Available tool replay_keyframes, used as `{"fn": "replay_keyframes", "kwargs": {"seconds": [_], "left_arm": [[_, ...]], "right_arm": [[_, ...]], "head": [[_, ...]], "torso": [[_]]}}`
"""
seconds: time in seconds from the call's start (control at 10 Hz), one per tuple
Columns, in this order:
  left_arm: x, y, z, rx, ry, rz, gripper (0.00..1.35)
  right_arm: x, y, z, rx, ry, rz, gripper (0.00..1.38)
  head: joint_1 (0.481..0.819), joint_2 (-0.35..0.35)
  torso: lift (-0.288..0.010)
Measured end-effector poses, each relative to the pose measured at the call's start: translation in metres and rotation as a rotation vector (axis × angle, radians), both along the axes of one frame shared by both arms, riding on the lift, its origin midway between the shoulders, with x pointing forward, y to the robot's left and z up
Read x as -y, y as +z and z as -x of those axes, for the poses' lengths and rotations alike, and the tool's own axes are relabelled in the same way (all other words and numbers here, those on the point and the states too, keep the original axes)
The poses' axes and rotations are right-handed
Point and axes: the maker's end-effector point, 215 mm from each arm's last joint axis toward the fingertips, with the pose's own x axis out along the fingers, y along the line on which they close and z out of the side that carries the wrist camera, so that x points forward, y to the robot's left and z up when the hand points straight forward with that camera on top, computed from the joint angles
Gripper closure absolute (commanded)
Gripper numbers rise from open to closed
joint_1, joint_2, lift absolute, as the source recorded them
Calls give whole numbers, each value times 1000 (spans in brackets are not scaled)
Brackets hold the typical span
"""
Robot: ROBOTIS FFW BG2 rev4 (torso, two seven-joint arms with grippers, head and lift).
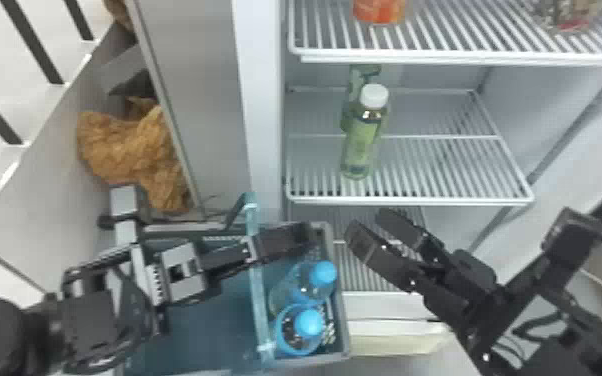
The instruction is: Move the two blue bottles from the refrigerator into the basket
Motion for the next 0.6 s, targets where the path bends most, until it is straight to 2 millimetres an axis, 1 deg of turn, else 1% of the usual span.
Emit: {"fn": "replay_keyframes", "kwargs": {"seconds": [0.1,0.2,0.3,0.4,0.5,0.6], "left_arm": [[-1,-1,0,-3,3,-1,1188],[-2,-2,1,-6,5,-1,1188],[-2,-4,2,-10,6,-1,1188],[-3,-6,3,-16,7,-2,1188],[-4,-8,5,-22,10,-2,1188],[-5,-10,6,-27,13,-3,1188]], "right_arm": [[20,-7,3,9,-51,16,160],[43,-18,6,11,-104,59,160],[67,-26,11,18,-157,121,160],[91,-30,16,33,-211,179,160],[111,-30,21,54,-260,226,160],[125,-31,27,67,-296,267,163]], "head": [[695,-119],[695,-160],[695,-184],[695,-234],[695,-273],[695,-303]], "torso": [[-216],[-216],[-216],[-216],[-216],[-216]]}}
